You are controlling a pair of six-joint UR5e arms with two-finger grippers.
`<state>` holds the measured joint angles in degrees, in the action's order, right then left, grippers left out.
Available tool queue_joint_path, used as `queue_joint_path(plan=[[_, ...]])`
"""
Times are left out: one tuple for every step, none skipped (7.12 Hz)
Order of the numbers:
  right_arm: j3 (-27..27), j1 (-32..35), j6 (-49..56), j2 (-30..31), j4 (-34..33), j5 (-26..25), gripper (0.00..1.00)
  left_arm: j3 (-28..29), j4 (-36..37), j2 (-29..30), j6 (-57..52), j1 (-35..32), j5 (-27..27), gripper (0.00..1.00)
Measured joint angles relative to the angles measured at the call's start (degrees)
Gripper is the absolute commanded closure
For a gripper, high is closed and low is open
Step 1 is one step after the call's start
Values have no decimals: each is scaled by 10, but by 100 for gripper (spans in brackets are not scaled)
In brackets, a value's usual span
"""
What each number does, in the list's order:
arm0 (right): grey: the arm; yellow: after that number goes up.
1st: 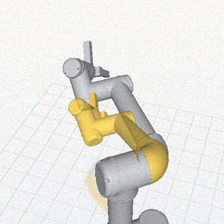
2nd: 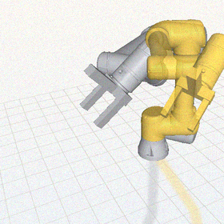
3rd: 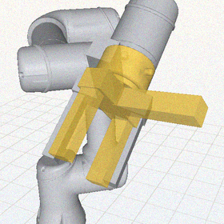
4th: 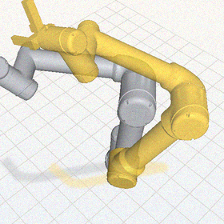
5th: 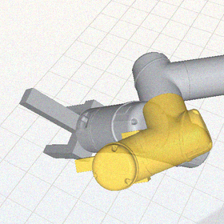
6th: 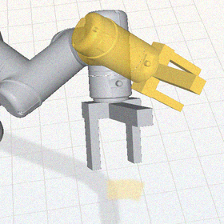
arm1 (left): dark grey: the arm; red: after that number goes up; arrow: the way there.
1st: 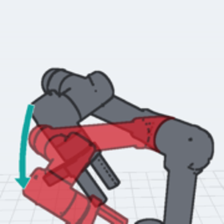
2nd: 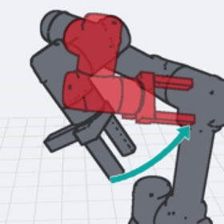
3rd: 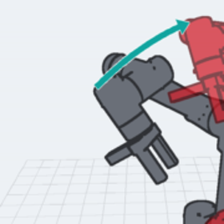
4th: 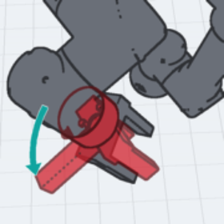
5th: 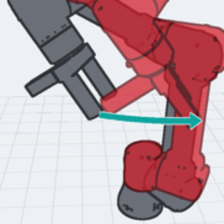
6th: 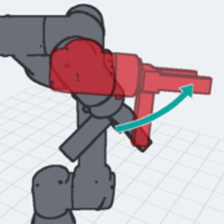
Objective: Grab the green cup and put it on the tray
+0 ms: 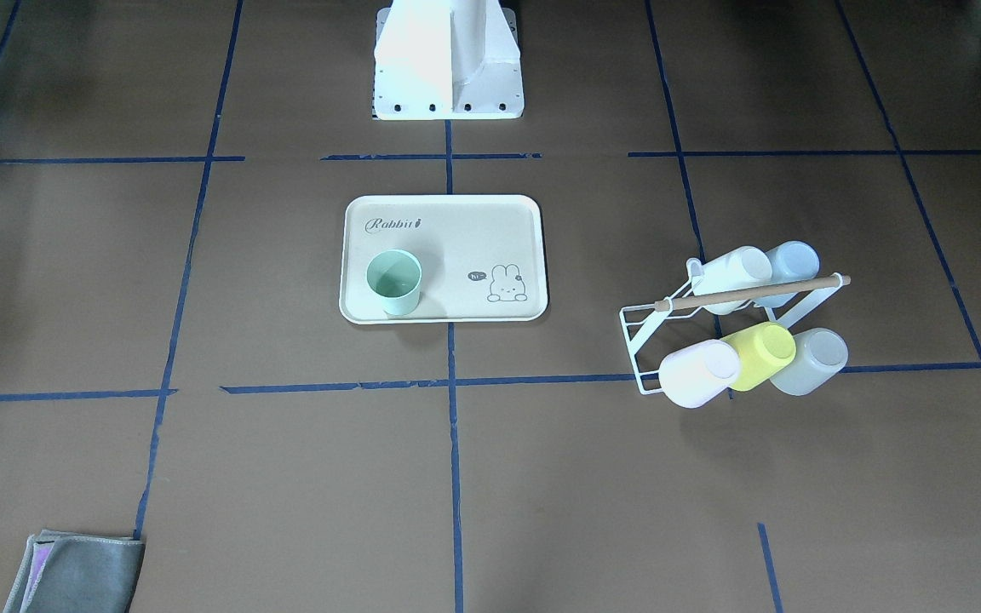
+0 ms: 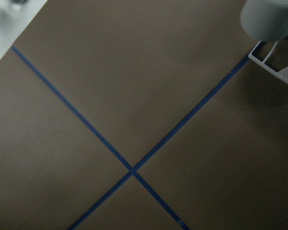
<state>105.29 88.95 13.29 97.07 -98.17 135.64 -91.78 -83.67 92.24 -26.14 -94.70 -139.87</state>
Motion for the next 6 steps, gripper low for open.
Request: queue_joint_path(plan=[[0, 0, 0, 0, 0, 0, 0, 0, 1, -14, 34, -16, 18, 0], [1, 0, 0, 0, 0, 0, 0, -18, 1, -33, 81, -27, 35, 0], [1, 0, 0, 0, 0, 0, 0, -37, 2, -50, 119, -31, 46, 0], [0, 0, 0, 0, 0, 0, 0, -52, 5, -58, 141, -30, 55, 0], [0, 0, 0, 0, 0, 0, 0, -59, 7, -61, 156, -26, 59, 0], [0, 0, 0, 0, 0, 0, 0, -63, 7, -62, 171, -16, 61, 0]])
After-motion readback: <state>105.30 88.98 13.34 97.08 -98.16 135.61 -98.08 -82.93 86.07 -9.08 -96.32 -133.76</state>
